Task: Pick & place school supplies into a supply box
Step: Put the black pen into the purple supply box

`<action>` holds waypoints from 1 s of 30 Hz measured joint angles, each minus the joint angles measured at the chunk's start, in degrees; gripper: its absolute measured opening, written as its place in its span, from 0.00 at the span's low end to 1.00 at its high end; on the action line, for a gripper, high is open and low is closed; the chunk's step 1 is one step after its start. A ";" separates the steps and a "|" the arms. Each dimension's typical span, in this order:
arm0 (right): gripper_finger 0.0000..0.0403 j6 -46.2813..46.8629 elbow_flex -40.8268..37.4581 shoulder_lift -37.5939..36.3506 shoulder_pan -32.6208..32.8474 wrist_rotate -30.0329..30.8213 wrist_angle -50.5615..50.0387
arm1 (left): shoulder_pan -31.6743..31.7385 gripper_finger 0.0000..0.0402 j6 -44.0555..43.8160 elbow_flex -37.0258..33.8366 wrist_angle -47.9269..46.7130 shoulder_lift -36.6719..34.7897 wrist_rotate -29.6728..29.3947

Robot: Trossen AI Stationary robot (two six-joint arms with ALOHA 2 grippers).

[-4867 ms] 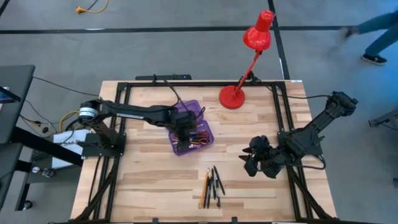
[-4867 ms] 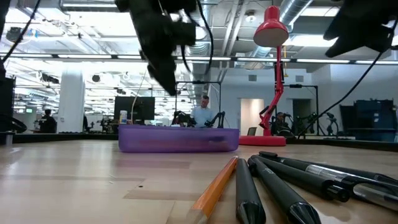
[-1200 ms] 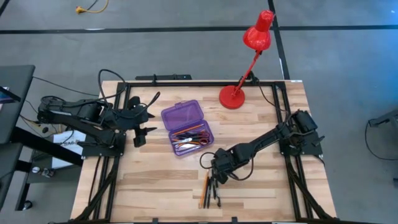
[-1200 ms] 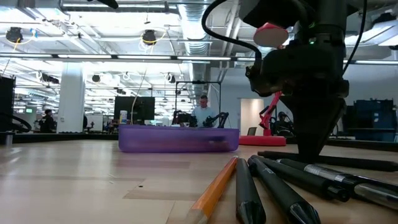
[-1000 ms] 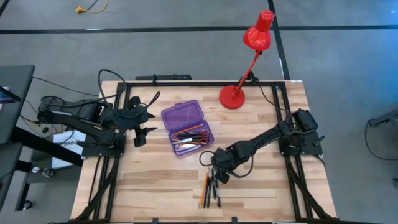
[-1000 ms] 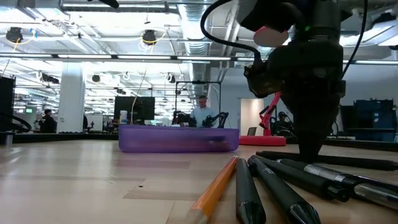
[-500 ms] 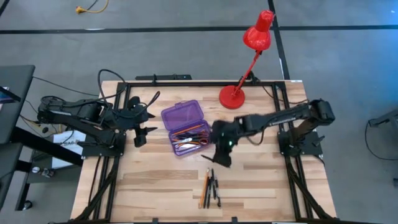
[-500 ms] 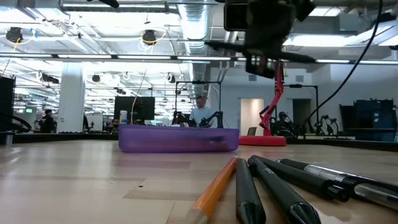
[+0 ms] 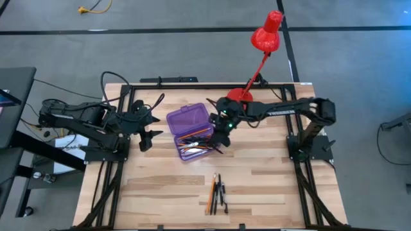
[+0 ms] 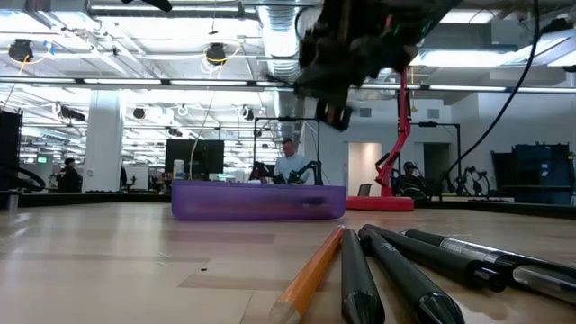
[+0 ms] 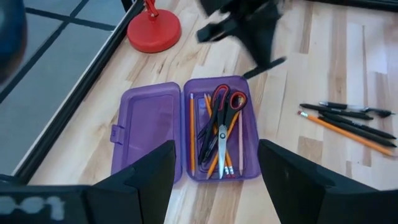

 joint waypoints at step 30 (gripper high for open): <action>0.04 -23.16 25.11 20.68 -3.72 6.36 -22.55 | -3.71 0.54 -6.78 0.02 3.61 0.00 -4.72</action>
